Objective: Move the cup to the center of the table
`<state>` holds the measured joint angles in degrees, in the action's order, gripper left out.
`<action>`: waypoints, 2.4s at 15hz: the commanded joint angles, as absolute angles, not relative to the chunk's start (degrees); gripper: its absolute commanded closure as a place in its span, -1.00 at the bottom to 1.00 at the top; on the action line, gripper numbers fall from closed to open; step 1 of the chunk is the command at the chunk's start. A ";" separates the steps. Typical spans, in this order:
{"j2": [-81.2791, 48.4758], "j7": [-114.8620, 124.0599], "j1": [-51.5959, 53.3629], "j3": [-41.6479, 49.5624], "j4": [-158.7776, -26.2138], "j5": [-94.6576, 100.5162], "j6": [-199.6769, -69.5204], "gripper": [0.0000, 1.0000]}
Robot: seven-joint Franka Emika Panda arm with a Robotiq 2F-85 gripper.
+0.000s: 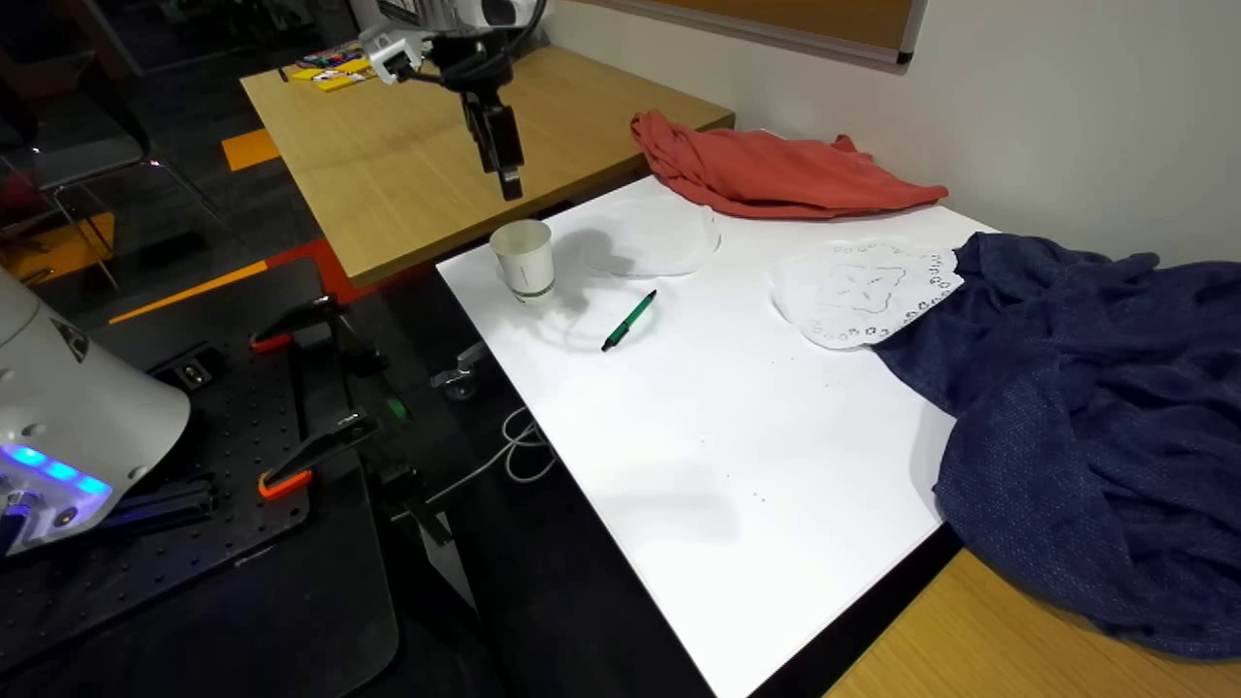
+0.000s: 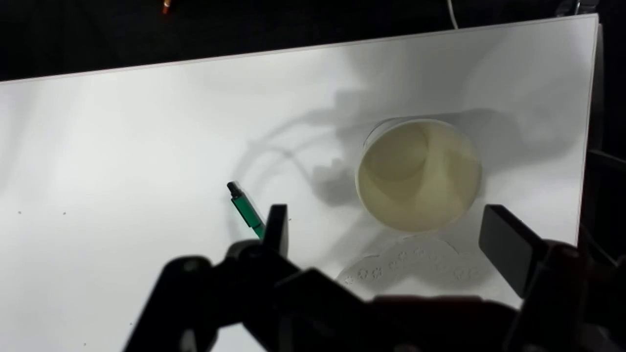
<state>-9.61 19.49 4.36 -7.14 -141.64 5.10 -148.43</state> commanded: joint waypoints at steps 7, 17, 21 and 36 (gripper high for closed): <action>-20.99 16.87 5.33 -4.84 -138.12 -0.12 -156.27 -1.00; -27.97 15.36 6.13 -4.16 -135.23 -2.40 -158.99 -1.00; -29.86 15.61 7.09 -3.68 -134.45 -2.43 -161.08 -0.31; -28.70 17.52 8.03 -3.12 -133.92 -3.95 -160.68 0.98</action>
<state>-30.18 16.93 7.05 -4.47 -133.49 -1.80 -160.16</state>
